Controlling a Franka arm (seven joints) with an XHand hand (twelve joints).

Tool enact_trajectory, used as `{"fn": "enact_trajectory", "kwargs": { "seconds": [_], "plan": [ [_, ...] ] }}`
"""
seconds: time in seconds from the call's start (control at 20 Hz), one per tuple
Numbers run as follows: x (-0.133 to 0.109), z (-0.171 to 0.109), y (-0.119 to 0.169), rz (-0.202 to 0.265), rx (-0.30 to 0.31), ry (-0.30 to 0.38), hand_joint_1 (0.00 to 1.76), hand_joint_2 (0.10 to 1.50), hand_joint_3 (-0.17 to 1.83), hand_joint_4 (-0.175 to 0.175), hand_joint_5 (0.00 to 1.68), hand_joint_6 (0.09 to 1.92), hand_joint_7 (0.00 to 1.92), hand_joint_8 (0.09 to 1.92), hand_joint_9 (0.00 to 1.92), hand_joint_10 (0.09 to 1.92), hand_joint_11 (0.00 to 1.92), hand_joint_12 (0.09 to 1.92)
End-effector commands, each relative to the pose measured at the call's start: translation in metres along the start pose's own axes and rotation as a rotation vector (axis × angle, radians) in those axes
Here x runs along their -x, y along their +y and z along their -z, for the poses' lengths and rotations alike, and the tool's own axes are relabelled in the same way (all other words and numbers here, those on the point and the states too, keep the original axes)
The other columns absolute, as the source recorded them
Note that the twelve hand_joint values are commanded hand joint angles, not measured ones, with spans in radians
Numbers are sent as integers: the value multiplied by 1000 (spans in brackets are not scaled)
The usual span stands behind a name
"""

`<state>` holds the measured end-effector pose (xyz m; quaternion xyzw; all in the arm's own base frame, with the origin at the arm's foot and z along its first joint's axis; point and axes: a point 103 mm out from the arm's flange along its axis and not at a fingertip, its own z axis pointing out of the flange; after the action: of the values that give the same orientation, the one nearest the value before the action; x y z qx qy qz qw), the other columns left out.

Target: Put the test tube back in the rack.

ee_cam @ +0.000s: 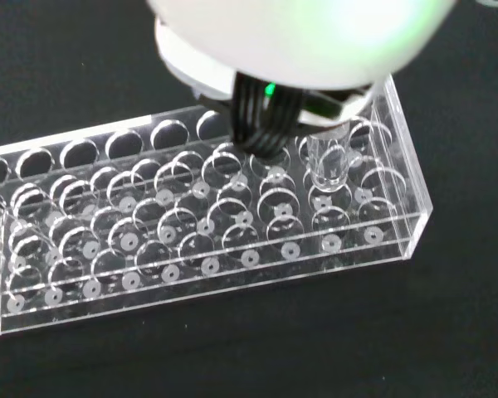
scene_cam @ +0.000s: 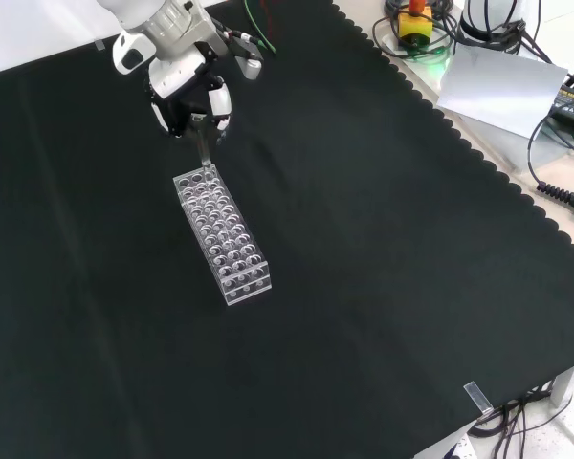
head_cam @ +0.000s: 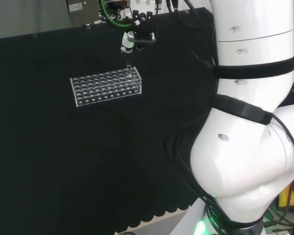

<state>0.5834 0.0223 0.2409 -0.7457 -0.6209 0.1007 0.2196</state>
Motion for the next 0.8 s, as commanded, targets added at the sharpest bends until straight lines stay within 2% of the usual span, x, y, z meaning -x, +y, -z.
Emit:
{"fn": "enact_trajectory", "kwargs": {
  "seconds": [0.05, 0.8],
  "plan": [
    [3, 2, 0, 12, 2, 1, 1332, 520, 849, -175, 1339, 597, 1392, 608, 1570, 694, 1130, 1028],
    [2, -4, -3, 27, -15, -14, 1332, 520, 850, -175, 1339, 598, 1392, 608, 1571, 695, 1129, 1028]
  ]
}}
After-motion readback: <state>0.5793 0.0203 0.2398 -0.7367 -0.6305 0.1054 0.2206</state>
